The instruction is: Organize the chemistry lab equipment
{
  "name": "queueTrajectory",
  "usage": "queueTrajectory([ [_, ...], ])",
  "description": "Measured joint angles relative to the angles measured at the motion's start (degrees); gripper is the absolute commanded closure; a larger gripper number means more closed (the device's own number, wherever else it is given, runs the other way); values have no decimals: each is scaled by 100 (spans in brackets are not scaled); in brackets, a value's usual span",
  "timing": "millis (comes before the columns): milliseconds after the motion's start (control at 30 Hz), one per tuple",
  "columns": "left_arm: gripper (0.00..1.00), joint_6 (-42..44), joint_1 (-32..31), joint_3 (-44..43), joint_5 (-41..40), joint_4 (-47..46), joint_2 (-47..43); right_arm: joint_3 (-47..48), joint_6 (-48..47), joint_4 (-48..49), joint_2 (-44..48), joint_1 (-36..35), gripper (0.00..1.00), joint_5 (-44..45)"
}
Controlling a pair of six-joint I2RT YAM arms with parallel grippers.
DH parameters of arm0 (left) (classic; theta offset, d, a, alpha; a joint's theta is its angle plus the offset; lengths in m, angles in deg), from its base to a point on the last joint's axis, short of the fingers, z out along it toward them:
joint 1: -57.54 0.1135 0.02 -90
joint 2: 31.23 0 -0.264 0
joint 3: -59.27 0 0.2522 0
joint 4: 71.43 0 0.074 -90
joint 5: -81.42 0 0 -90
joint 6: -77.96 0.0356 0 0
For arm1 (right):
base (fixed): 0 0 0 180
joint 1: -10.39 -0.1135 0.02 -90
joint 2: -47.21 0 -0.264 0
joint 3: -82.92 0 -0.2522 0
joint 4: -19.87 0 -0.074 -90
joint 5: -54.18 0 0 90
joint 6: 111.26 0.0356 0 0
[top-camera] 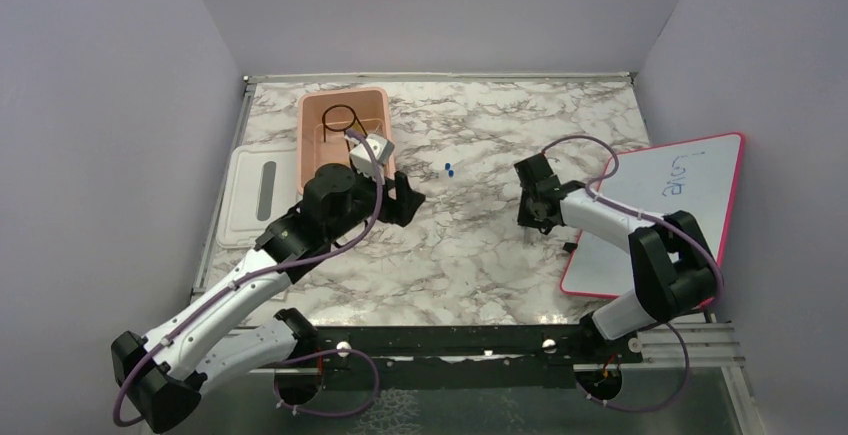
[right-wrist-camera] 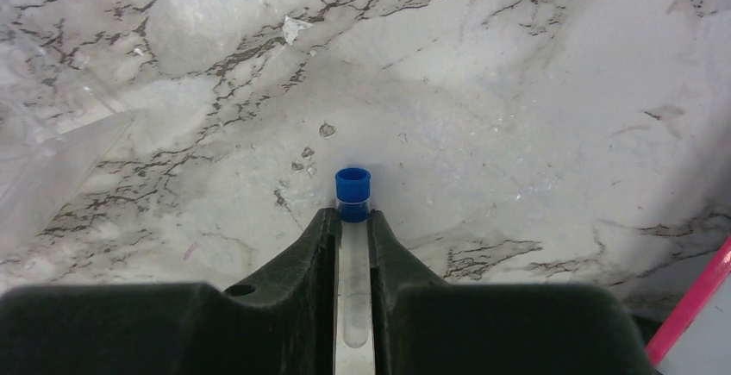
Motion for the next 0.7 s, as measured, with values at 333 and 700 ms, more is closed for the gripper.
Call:
queueTrajectory([
  [333,21,-264,24,-76,1145,-79,1185,-363,-22,876,2319,0,90,-614],
  [700,32,-1803,-114,-76,2164,-2015,2371,-857,627,2295,3687,0,90,-2203],
])
